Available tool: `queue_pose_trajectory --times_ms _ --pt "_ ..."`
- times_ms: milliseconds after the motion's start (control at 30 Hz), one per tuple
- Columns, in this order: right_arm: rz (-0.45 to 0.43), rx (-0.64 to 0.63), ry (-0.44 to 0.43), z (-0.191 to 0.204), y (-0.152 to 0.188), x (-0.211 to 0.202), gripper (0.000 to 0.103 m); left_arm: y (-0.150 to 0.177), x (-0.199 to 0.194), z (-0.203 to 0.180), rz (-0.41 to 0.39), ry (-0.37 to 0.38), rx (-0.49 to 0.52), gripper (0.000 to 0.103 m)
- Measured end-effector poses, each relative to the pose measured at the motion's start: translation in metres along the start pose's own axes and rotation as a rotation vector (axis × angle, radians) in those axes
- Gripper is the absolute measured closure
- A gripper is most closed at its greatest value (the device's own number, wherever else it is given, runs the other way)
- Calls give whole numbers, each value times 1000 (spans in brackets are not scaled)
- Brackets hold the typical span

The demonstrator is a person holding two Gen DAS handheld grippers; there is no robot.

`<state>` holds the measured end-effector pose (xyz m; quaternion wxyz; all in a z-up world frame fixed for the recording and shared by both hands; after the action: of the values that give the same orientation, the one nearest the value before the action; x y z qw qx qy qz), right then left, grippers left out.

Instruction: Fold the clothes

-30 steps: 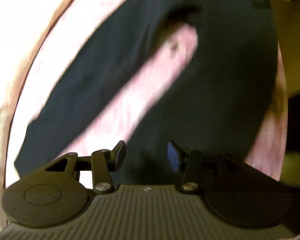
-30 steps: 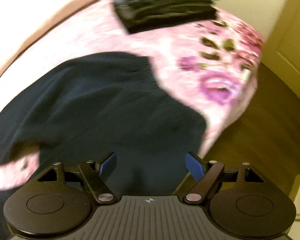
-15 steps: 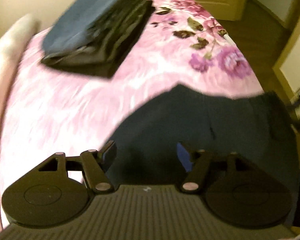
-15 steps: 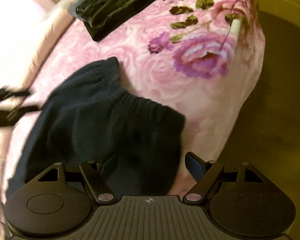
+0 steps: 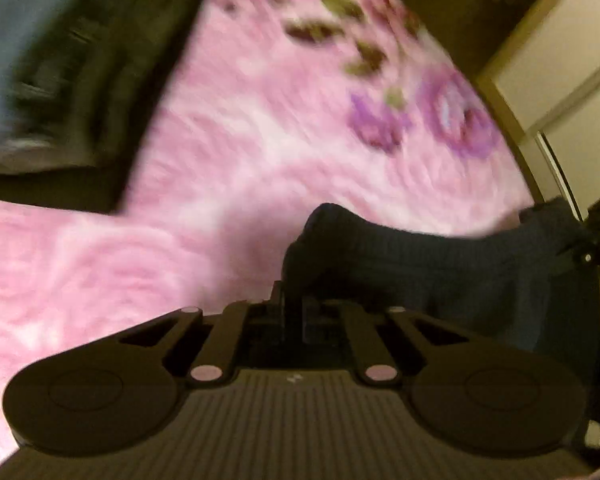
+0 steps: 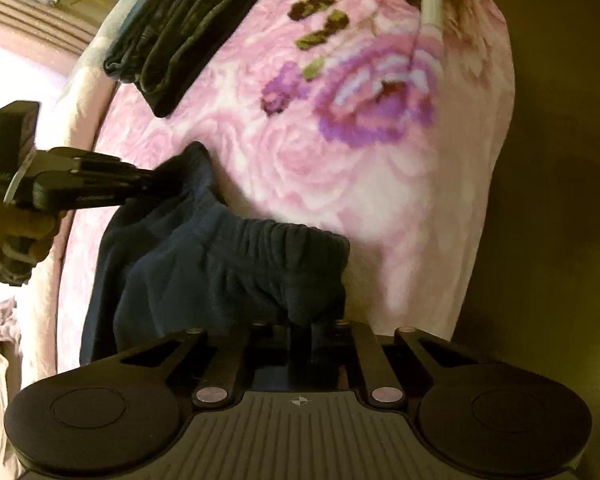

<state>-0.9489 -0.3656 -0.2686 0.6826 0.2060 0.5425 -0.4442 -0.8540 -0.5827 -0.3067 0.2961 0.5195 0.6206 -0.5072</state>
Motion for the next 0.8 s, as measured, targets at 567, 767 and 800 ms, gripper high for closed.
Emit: queue_pose_trajectory --times_ms 567,767,800 --pt "-141 -142 71 27 -68 22 90 32 -60 38 -208 -244 -189 66" --pt "-175 -188 129 31 -45 -8 28 150 -113 -25 -218 -328 -349 61" --pt "-168 -209 122 36 -40 -12 28 174 -117 -41 -197 -347 -376 61"
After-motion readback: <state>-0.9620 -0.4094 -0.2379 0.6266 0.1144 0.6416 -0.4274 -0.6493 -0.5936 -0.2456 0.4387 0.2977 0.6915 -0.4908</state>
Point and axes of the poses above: each gripper's, at about its wrist camera, not at the fingertips, and x roughly the way its jaws point, z to its left, y to its underside, the point moved 1 cm from there along x, roughly the way its jaws point, and after that the axes turned 14 degrees about y, right-handed, at the moved point
